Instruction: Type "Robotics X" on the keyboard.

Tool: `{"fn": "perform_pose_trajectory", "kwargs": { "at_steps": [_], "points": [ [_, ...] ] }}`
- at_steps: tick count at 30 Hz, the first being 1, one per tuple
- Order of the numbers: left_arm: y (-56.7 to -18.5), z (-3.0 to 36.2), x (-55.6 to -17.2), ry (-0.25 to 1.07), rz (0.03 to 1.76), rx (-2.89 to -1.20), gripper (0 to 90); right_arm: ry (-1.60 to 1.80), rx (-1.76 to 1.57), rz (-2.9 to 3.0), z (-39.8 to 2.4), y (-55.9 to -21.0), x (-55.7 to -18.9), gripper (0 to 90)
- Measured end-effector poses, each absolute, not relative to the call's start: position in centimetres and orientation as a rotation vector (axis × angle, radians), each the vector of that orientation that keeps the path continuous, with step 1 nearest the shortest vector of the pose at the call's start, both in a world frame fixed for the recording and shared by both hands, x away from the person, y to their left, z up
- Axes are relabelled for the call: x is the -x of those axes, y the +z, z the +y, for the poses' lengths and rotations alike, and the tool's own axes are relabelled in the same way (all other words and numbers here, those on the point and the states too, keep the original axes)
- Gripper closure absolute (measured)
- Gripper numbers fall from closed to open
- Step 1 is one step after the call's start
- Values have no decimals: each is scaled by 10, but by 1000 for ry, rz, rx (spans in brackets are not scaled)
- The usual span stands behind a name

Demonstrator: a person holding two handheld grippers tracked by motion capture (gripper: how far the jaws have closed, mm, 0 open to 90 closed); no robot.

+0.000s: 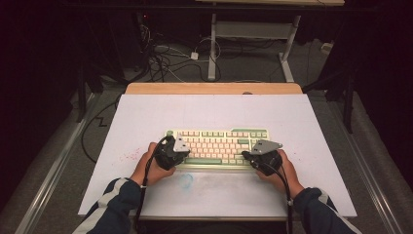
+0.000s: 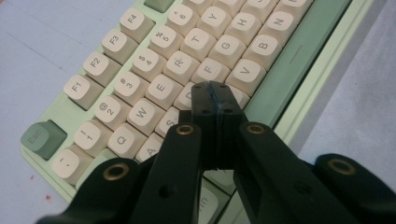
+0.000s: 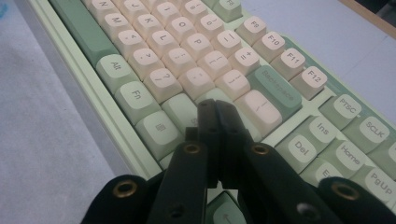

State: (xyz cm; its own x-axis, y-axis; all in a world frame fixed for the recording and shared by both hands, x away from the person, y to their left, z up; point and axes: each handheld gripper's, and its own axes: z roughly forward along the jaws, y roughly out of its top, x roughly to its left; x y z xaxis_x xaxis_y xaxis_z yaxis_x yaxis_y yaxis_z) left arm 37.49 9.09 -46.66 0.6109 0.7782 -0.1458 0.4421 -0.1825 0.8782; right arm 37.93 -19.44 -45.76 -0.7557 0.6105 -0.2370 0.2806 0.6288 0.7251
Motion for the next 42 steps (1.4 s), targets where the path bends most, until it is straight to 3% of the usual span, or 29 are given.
{"fn": "perform_pose_trajectory", "kwargs": {
  "at_steps": [30,37,42],
  "points": [
    [-466,91,-373,450,967,-1817,864,945,-697,2382,-194,-458,-379,900],
    [-460,93,-371,475,948,-1798,831,935,-687,2386,-194,-457,-379,900],
    [-457,95,-372,517,950,-1757,737,934,-686,2385,-193,-457,-379,900]
  ]
}}
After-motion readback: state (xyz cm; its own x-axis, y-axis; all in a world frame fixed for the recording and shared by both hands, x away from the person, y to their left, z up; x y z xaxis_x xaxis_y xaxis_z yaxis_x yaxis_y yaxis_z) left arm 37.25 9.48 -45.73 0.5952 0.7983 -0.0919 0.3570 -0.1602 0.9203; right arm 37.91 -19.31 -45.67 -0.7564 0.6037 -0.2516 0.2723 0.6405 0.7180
